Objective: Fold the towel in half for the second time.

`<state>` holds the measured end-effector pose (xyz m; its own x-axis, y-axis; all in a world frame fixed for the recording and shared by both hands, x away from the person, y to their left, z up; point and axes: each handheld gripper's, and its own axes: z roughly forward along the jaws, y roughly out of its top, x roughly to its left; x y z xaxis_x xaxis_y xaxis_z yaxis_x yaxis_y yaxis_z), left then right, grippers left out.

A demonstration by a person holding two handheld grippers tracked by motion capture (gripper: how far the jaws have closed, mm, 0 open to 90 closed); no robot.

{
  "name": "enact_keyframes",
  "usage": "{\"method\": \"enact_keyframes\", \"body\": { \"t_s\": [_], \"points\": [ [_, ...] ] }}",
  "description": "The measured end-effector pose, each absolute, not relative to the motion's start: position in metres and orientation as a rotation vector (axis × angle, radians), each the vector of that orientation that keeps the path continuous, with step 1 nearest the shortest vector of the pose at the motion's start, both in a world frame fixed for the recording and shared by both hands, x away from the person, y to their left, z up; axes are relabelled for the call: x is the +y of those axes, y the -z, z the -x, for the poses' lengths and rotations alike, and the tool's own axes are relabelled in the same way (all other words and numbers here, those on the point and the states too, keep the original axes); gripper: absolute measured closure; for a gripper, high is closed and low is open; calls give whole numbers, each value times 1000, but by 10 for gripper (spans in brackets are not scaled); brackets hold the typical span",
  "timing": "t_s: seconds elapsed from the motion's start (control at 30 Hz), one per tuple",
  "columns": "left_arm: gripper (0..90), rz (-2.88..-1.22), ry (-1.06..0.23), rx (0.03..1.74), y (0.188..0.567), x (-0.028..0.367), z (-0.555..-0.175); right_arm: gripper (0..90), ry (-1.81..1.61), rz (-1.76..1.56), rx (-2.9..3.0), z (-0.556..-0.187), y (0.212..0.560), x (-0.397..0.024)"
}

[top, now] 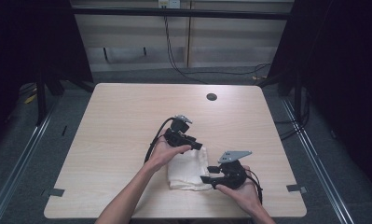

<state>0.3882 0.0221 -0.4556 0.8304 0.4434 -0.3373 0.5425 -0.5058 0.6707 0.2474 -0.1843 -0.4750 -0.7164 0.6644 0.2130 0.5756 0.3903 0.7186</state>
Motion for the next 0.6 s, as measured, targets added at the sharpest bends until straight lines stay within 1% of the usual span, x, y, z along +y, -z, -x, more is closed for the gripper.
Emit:
{"method": "enact_keyframes", "body": {
  "t_s": [0.17,0.27,0.43,0.6],
  "points": [
    [477,-2161,79,691,448,36,-385,467,-1227,-1178,2474,-256,474,-190],
    [461,-2176,46,679,445,50,-381,459,-1259,-1190,2450,-260,469,-195],
    [458,-2188,-33,676,435,80,-372,462,-1314,-1190,2396,-263,458,-203],
    [410,-2182,-109,698,426,112,-360,461,-1331,-1198,2354,-268,450,-214]
  ]
}}
